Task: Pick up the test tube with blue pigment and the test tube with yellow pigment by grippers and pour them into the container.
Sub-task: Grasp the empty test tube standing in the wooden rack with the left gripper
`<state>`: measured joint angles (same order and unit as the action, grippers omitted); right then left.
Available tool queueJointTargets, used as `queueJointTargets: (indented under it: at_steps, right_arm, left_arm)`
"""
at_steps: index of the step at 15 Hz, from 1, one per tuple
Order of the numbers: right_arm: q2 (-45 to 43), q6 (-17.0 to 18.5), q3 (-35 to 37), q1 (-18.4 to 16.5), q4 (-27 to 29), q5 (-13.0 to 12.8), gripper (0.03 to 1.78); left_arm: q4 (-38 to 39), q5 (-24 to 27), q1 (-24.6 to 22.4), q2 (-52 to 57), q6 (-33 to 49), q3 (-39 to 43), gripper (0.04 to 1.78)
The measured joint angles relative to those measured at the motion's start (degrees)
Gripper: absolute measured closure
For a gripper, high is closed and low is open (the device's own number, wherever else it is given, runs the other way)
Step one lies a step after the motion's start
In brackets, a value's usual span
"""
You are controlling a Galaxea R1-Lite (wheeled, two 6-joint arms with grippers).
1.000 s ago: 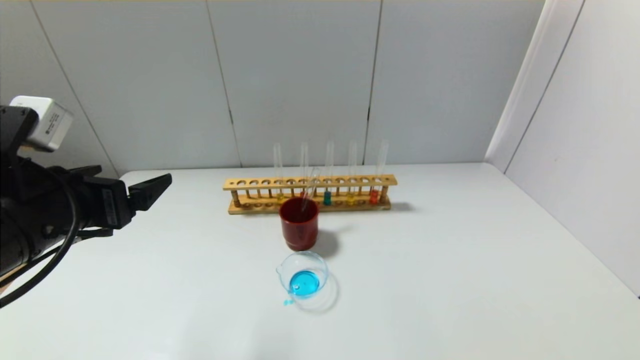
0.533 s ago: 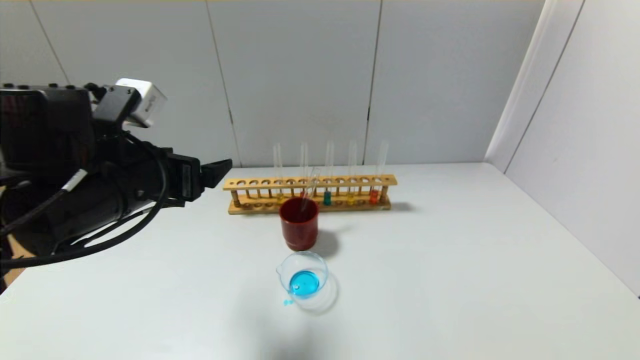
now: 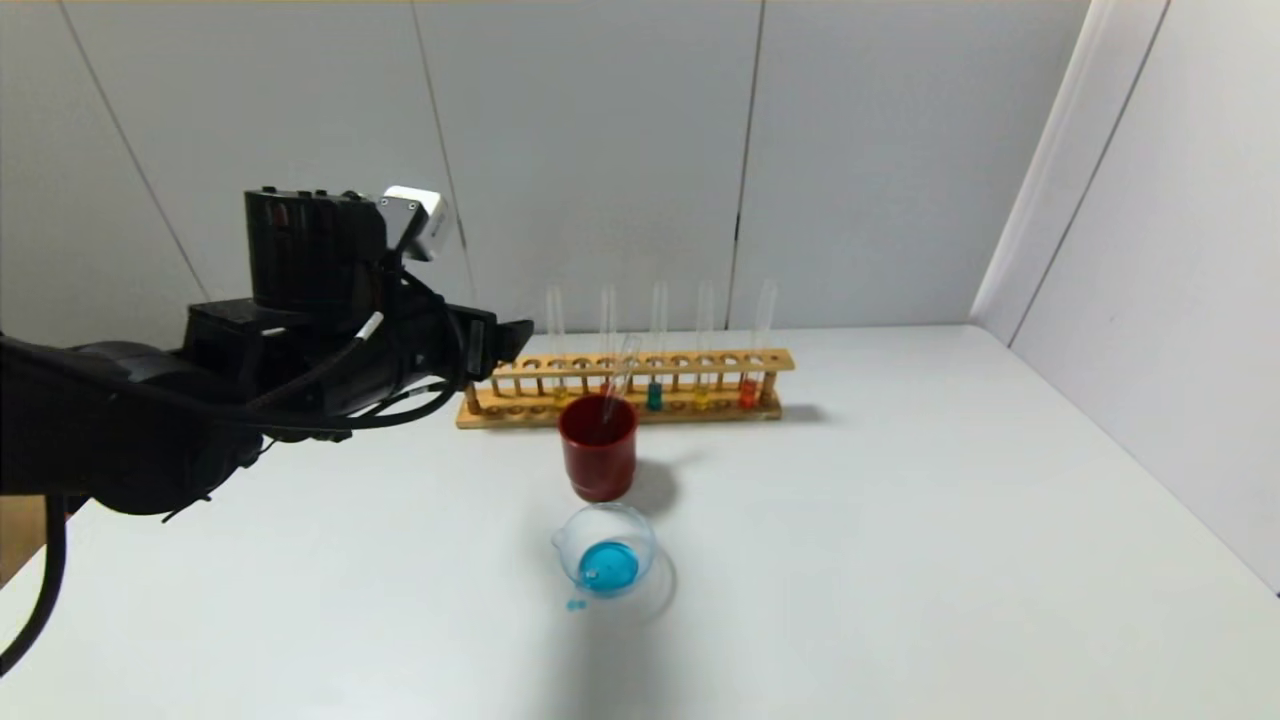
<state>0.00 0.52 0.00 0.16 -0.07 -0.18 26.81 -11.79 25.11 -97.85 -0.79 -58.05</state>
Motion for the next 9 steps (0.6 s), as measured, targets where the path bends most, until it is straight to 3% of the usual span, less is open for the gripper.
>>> queueJointTargets:
  at_steps: [9]
  right_arm:
    - [0.0,0.0,0.0,0.0,0.0,0.0,0.08]
  left_arm:
    - [-0.1,0.0,0.2,-9.6,0.4,-9.1,0.09]
